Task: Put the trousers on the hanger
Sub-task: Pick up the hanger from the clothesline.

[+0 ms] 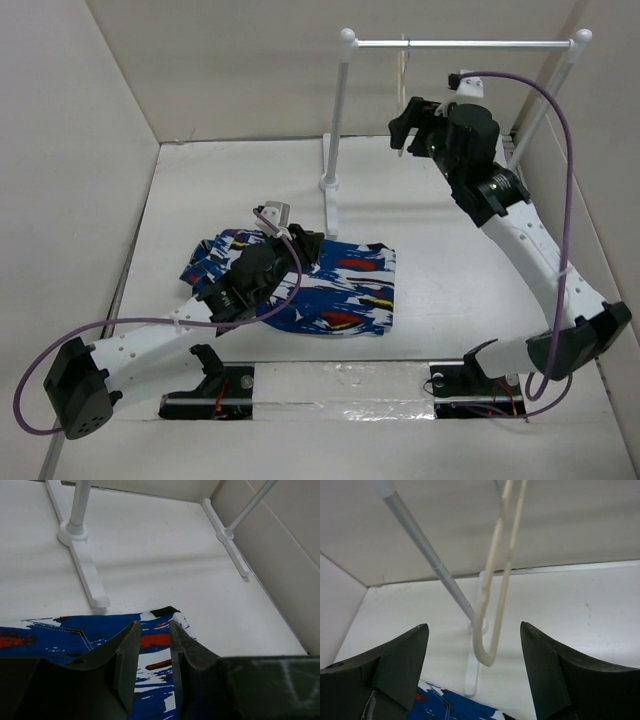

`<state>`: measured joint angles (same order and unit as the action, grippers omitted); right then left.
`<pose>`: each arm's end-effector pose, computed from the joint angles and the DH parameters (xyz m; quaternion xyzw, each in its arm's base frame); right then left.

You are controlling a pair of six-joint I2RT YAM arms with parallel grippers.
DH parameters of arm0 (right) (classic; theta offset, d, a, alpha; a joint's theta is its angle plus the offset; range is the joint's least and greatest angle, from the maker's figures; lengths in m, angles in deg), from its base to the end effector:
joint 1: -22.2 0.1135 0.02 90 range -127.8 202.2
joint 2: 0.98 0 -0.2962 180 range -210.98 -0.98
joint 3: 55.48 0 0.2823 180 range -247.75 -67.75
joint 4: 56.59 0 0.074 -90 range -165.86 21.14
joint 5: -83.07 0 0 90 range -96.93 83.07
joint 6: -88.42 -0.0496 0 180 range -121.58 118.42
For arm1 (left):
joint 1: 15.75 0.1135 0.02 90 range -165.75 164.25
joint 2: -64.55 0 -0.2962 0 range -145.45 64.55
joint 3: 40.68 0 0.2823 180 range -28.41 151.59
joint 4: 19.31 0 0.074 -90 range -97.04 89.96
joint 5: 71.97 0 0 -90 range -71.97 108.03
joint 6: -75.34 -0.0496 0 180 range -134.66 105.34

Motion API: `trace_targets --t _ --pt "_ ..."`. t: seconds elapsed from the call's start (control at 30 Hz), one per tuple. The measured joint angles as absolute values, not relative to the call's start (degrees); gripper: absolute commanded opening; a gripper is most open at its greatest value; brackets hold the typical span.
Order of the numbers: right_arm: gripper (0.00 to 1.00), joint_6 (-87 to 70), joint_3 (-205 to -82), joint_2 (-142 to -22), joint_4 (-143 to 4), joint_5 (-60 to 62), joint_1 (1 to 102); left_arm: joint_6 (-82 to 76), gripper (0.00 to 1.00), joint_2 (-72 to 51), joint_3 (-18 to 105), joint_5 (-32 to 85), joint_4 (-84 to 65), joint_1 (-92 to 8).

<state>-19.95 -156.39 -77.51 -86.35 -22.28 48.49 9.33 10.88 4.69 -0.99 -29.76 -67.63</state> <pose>0.3012 0.1341 0.5067 0.0391 0.7373 0.1621 0.6546 0.1638 -0.1825 0.3159 0.0494 0.6927 -0.3463 0.6307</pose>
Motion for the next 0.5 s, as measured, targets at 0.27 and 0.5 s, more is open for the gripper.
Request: trace_targets --t 0.27,0.5 --pt "0.65 -18.31 -164.15 -87.02 -86.92 -19.88 48.03 9.4 0.28 9.88 4.43 0.49 -30.63 -67.02" --pt "0.44 -16.74 -164.77 -90.52 -87.14 -23.83 48.46 9.44 0.28 9.5 4.28 1.08 -30.81 -66.95"
